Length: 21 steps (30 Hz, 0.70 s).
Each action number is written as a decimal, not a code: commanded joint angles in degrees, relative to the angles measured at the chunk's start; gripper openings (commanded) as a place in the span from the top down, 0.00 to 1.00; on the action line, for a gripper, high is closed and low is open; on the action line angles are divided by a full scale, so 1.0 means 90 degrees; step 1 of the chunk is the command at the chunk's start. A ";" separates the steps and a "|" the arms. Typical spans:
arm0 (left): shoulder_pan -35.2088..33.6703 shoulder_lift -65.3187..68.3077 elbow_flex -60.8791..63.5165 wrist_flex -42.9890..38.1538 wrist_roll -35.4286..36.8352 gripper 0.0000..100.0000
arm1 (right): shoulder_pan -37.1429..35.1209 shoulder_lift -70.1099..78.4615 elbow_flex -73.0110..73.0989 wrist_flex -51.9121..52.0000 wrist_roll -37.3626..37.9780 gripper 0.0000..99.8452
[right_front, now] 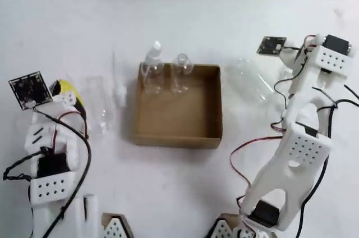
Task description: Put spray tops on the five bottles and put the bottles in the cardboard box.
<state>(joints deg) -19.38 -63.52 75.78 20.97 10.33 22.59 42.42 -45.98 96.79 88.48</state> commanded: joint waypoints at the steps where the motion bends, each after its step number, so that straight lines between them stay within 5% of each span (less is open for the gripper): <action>1: 0.0083 -0.0054 -0.0039 -0.0176 -0.0068 0.98 | 0.0435 -0.0972 0.0010 0.0190 0.0049 0.84; 21: 0.0093 -0.0054 -0.0039 -0.0156 -0.0068 0.98 | 0.0024 -0.0933 0.1807 0.0142 0.0147 0.85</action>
<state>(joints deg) -19.38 -63.52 75.78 20.97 10.24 24.44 33.10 -27.87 96.88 89.45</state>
